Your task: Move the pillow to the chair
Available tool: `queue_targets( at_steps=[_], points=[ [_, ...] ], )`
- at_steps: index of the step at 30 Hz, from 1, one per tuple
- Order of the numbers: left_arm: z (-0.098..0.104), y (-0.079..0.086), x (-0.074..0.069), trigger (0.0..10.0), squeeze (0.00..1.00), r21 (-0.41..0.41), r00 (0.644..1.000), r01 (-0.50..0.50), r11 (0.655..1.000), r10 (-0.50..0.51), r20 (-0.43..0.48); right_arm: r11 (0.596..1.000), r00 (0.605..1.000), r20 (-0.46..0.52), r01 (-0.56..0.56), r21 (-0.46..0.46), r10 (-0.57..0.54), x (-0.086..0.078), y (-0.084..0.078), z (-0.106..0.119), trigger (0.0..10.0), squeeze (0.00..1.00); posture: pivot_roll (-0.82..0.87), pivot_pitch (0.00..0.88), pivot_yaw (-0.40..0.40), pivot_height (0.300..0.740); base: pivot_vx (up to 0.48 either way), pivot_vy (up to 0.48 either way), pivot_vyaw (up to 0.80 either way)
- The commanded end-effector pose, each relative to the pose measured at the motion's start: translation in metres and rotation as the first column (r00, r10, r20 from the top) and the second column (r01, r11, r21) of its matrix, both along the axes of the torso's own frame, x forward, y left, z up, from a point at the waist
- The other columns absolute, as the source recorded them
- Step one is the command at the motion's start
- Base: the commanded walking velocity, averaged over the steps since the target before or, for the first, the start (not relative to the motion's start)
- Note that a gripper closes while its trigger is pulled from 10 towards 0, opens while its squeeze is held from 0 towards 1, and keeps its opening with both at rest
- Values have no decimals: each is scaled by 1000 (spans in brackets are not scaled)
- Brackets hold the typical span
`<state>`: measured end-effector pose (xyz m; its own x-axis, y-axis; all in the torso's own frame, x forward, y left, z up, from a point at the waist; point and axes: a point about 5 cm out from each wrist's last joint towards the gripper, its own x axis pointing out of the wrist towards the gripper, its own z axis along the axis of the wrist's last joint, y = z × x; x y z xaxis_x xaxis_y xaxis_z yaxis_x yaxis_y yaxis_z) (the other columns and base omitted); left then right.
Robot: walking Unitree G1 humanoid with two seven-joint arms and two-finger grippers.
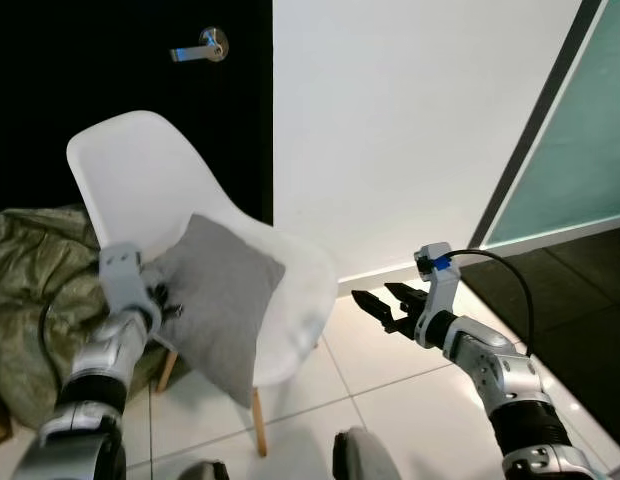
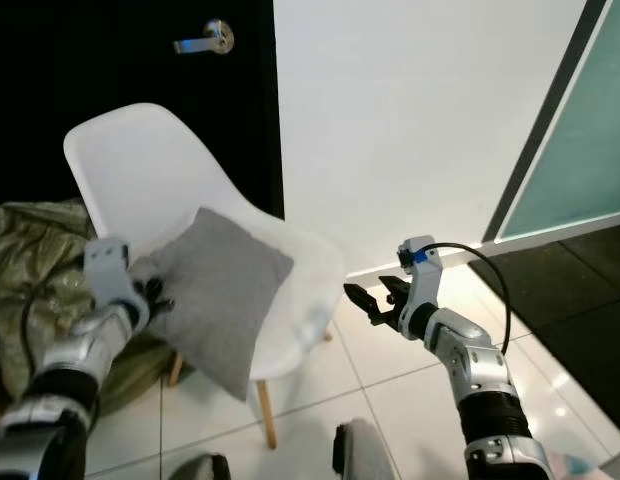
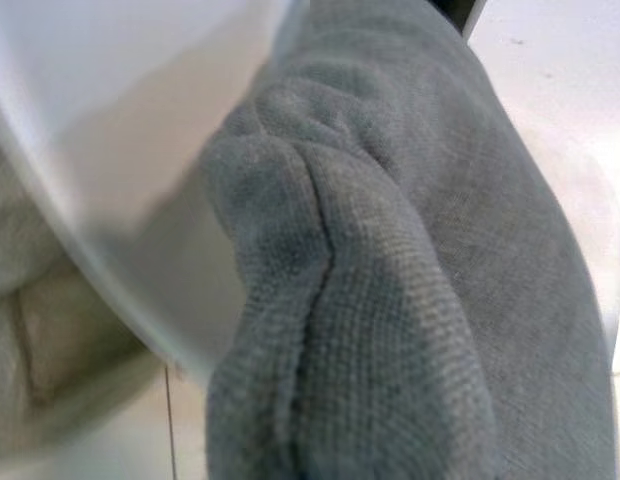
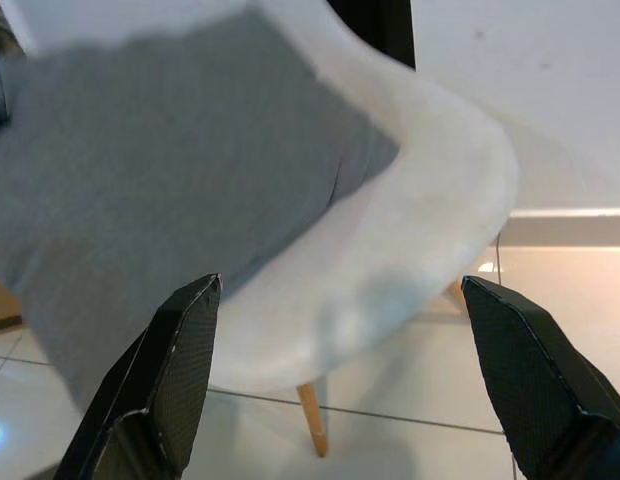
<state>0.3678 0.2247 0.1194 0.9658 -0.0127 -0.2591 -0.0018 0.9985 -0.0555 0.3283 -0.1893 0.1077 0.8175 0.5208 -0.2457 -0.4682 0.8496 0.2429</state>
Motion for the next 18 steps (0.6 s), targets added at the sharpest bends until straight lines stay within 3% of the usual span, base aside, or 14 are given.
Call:
queue_targets(
  at_steps=[1, 5, 9, 10, 11, 12, 13, 14, 15, 16, 17, 18],
  points=[
    [5, -5, 4, 10000, 0, 85, 997, 74, 994, -74, -1, 1000, 1000, 3, 11, -9, -10, -1, -2, 2, 10000, 0, -254, 96, -50, 570, 0, 0, 0],
    [14, 4, 9, 10000, 0, 245, 996, 90, 965, -91, -8, 1000, 1000, -2, 19, -14, -19, -3, -3, 1, 10000, 0, -265, 105, -49, 550, 0, 0, 0],
    [16, 7, 10, 10000, 0, 293, 996, 88, 952, -88, -13, 1000, 1000, -2, 21, -16, -21, -3, -4, 2, 10000, 0, -266, 111, -47, 545, 0, 0, 0],
    [17, 14, 10, 10000, 0, 367, 997, 72, 928, -69, -21, 999, 1000, -3, 25, -19, -25, -3, -5, 2, 10000, 0, -267, 115, -47, 540, 0, 0, 0],
    [17, 14, 10, 10000, 0, 367, 997, 72, 928, -69, -21, 999, 1000, -3, 25, -19, -25, -3, -5, 2, 10000, 0, -267, 115, -47, 540, 0, 0, 0],
    [19, 22, 9, 10000, 0, 434, 999, 48, 900, -42, -23, 999, 1000, -5, 30, -20, -30, -4, -6, 2, 10000, 0, -266, 116, -44, 535, 0, 0, 0],
    [21, 30, 9, 10000, 153, 477, 1000, 15, 879, -8, -17, 999, 999, -6, 35, -20, -36, -4, -6, 2, 10000, 0, -266, 116, -43, 530, 0, 0, 0],
    [21, 30, 9, 10000, 153, 477, 1000, 15, 879, -8, -17, 999, 999, -6, 35, -20, -36, -4, -6, 2, 10000, 0, -266, 116, -43, 525, 0, 0, 0],
    [23, 36, 8, 10000, 718, 508, 1000, -14, 861, 19, -6, 999, 999, -7, 39, -20, -39, -5, -6, 2, 10000, 0, -264, 116, -41, 520, 0, 0, 0],
    [23, 36, 8, 10000, 718, 508, 1000, -14, 861, 19, -6, 999, 999, -7, 39, -20, -39, -5, -6, 2, 10000, 0, -264, 116, -41, 520, 0, 0, 0],
    [26, 41, 7, 10000, 1000, 529, 999, -33, 848, 34, 7, 999, 999, -7, 41, -19, -41, -5, -6, 2, 10000, 0, -264, 115, -42, 515, 0, 0, 0],
    [26, 41, 7, 10000, 1000, 529, 999, -33, 848, 34, 7, 999, 999, -7, 41, -19, -41, -5, -6, 2, 10000, 0, -264, 115, -42, 515, 0, 0, 0]
  ],
)
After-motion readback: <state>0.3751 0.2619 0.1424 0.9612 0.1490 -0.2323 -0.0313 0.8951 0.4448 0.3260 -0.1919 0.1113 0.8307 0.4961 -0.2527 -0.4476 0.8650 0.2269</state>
